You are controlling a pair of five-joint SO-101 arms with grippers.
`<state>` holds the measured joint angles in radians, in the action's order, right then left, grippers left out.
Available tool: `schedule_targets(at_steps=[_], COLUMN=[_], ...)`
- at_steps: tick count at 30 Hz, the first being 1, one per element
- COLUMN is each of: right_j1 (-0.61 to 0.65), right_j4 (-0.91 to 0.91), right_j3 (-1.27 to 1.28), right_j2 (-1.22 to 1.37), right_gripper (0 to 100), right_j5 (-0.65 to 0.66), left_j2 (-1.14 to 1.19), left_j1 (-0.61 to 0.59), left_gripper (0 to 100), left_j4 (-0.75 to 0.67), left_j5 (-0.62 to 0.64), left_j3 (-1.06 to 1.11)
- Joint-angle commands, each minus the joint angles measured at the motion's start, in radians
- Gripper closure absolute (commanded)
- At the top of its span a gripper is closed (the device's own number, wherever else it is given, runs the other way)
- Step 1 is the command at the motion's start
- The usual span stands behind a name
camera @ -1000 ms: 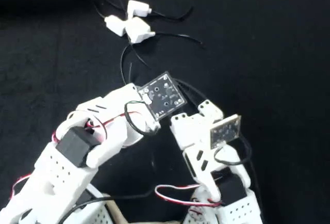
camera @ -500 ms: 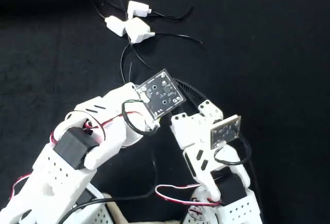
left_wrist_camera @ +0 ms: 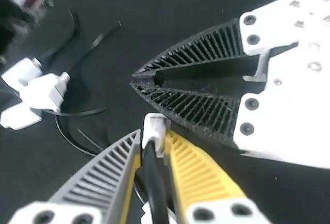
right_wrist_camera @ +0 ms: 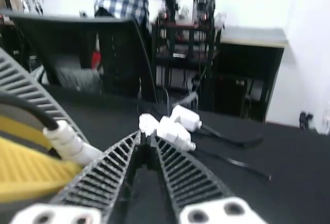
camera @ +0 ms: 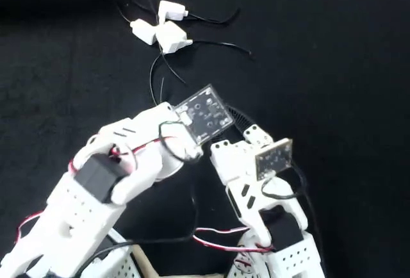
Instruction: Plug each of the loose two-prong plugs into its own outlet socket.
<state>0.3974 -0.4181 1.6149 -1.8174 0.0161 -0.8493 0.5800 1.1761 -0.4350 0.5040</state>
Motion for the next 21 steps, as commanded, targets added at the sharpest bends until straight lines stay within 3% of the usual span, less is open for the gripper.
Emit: schedule_targets(at_steps=[1, 11, 17, 21], right_j1=[-0.002, -0.061, -0.083, -0.147], right_j4=[0.002, 0.129, 0.15, 0.147], right_j3=[-0.002, 0.068, 0.073, 0.073], right_j2=[-0.038, -0.038, -0.036, -0.033], right_gripper=[98.6, 98.5, 98.2, 93.0], right_j5=[0.008, 0.002, 0.0, -0.104], left_j2=[0.041, 0.084, 0.084, 0.084], left_j1=[-0.027, -0.022, -0.038, -0.111], left_gripper=[97, 97, 97, 97], left_j4=[-0.034, -0.261, -0.235, -0.15], left_j5=[0.008, 0.011, 0.008, 0.008], left_j3=[-0.019, 0.101, 0.139, 0.119])
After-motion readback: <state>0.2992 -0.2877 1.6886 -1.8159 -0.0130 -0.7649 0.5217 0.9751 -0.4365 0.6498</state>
